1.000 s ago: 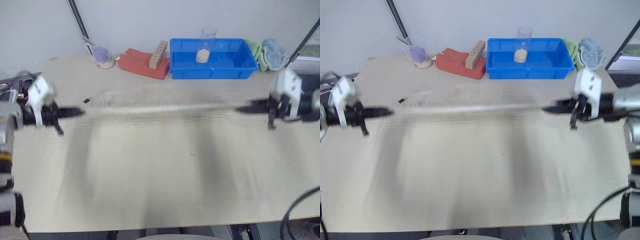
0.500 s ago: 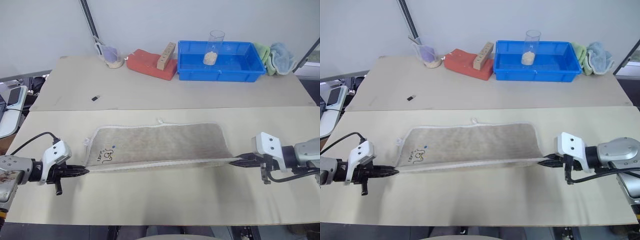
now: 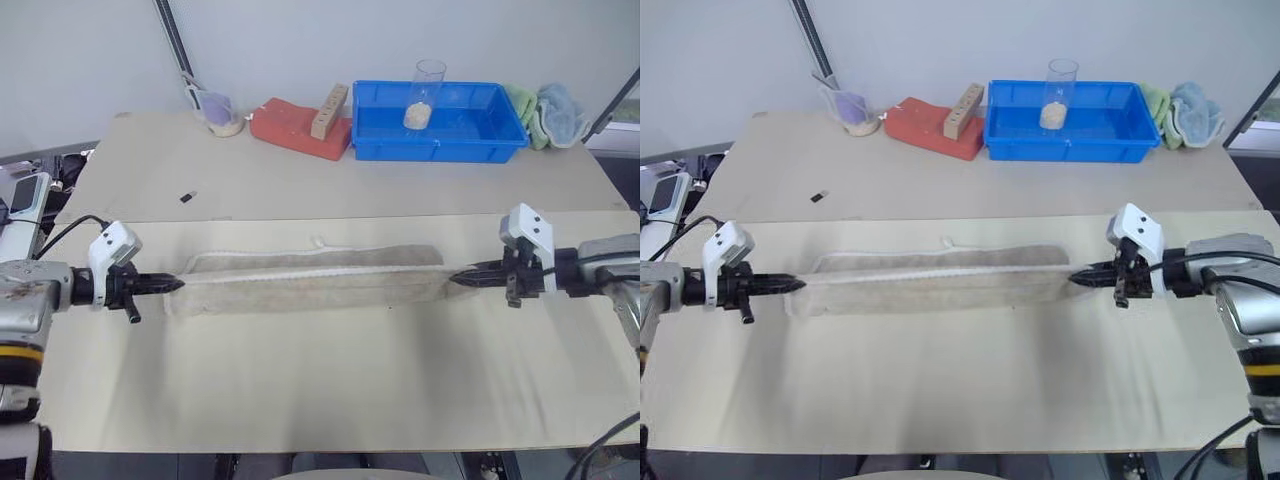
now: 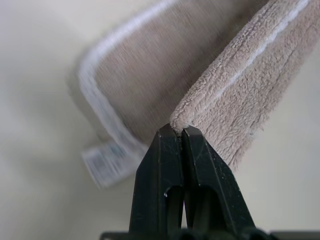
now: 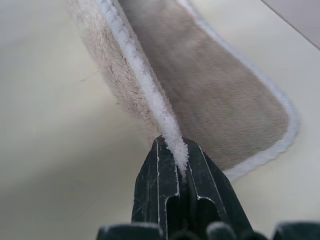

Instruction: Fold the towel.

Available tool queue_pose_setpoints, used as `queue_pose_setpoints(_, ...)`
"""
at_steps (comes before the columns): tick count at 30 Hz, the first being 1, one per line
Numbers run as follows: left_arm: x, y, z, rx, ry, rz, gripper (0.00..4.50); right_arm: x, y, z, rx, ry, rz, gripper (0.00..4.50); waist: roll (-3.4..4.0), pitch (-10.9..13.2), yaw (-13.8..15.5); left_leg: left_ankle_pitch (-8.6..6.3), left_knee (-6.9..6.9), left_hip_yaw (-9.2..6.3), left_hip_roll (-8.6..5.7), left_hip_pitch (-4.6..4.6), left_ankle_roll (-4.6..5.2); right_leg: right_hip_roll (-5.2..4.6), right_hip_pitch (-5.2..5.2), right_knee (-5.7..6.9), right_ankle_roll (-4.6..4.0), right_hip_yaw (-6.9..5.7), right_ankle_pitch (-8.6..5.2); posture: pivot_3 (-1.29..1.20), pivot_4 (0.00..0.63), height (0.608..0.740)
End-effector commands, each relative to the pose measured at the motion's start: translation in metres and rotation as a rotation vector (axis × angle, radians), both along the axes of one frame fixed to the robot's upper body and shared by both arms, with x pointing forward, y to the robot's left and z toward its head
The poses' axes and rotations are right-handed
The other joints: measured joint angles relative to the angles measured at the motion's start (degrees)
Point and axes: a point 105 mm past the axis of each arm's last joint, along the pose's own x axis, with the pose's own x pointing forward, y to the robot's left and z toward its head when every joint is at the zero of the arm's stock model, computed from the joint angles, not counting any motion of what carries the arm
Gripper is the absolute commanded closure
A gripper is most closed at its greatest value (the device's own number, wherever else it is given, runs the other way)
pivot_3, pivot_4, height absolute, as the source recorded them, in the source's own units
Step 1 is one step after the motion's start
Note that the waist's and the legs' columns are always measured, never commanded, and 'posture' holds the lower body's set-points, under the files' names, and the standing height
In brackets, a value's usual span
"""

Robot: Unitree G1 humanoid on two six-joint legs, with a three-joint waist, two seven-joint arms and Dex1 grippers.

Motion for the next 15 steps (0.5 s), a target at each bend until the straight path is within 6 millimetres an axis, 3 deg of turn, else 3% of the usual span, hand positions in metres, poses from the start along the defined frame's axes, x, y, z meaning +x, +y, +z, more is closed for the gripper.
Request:
queue_pose_setpoints(1,0.016,0.0,0.004,0.002,-0.03,0.04,4.5,0.015,-0.006,0.006,-0.011,-0.022,-0.043,4.48,0.0,0.0,0.01,0.0,0.0,0.01,-0.02,0.0,0.0,-0.01,0.0,0.0,0.0,0.0,0.0,0.0,0.15,0.74)
queue_pose_setpoints(10,0.033,0.002,-0.006,0.006,-0.065,0.107,4.5,0.038,-0.004,0.01,0.044,-0.026,-0.1,4.48,0.0,-0.01,-0.36,0.02,0.06,0.02,0.0,-0.19,0.01,0.01,-0.41,0.29,0.0,0.01,0.0,0.0,0.15,0.74)
queue_pose_setpoints(13,0.036,0.004,-0.007,0.013,-0.082,0.127,3.57,0.04,-0.005,0.008,0.04,-0.049,-0.111,3.53,0.0,-0.01,-0.24,0.02,0.06,-0.01,0.01,-0.17,0.0,0.02,-0.41,0.35,0.0,0.0,0.0,0.0,0.15,0.74)
queue_pose_setpoints(15,0.038,0.005,-0.006,0.018,-0.102,0.138,2.69,0.041,-0.006,0.009,0.044,-0.068,-0.126,2.87,0.0,-0.01,-0.19,0.02,0.06,-0.02,-0.01,-0.19,0.0,0.01,-0.42,0.35,0.0,0.0,0.0,0.0,0.15,0.74)
